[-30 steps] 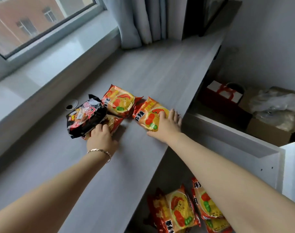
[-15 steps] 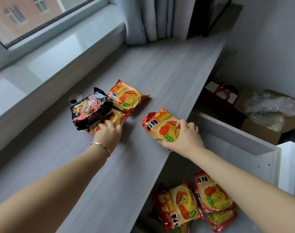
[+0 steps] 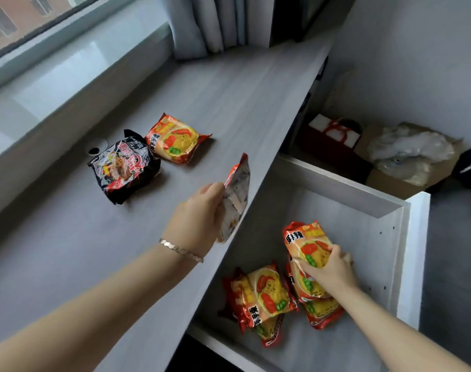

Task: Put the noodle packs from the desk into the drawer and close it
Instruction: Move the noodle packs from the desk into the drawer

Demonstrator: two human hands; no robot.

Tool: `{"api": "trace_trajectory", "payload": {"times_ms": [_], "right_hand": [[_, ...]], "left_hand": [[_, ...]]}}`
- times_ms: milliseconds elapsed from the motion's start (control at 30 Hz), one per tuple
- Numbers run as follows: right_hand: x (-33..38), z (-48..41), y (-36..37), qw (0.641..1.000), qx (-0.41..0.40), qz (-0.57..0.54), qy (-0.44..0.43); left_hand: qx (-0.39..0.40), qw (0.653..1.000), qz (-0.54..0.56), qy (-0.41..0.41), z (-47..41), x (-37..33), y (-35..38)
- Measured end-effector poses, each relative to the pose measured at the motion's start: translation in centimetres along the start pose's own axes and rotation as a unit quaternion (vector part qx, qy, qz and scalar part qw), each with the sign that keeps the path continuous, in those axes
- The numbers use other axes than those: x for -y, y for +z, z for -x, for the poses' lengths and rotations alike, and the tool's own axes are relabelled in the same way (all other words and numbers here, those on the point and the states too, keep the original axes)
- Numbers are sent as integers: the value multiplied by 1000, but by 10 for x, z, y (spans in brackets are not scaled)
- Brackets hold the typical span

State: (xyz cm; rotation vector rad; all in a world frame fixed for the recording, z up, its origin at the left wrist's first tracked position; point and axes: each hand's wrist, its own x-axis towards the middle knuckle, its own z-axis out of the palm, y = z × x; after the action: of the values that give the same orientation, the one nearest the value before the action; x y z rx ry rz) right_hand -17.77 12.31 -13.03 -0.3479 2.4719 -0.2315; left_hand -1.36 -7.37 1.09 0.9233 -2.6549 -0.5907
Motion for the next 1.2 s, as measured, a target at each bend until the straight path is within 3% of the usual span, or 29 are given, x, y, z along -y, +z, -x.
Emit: {"api": "trace_trajectory", "payload": {"times_ms": [100,167,200,267,300,333,400,500,567,700,800,867,900,1033,1200], "right_hand": [[3,5,0,1000,2,0,-25],[19,14,-11,990,18,-121,-72],[29,18,-20,971,52,-223,-74],[51,27,-42,886,203,-416,-20],[56,28,-54,854,259,-450,7],[59,25,-61,847,295,-442,18],[59,18,-61,865,337,-372,21],[54,11,-32,915,293,-277,20],[48,11,-9,924,268,-271,21],[40,12,16,936,266,-231,2],[49,12,16,967,240,-82,-29],[68,15,2,978,184,42,-87],[82,16,-8,982,145,54,-112],[151,23,-47,970,-10,-65,-235],[263,-6,-34,958,2,-45,-284]], "left_hand": [[24,997,20,75,12,-17,14],[67,990,4,122,21,-25,23],[98,985,-14,141,24,-28,30],[120,970,-63,200,30,-31,46],[118,961,-72,238,32,-31,54],[132,948,-74,280,34,-31,60],[163,917,-89,354,38,-27,73],[246,882,-110,387,45,-12,83],[263,897,-116,336,46,0,82],[208,968,-69,121,41,20,61],[155,987,-19,-23,39,52,43],[97,991,3,-94,33,69,31],[66,989,12,-132,27,77,25],[-37,974,43,-219,-3,102,6],[-67,958,-45,-274,-43,154,-6]]}}
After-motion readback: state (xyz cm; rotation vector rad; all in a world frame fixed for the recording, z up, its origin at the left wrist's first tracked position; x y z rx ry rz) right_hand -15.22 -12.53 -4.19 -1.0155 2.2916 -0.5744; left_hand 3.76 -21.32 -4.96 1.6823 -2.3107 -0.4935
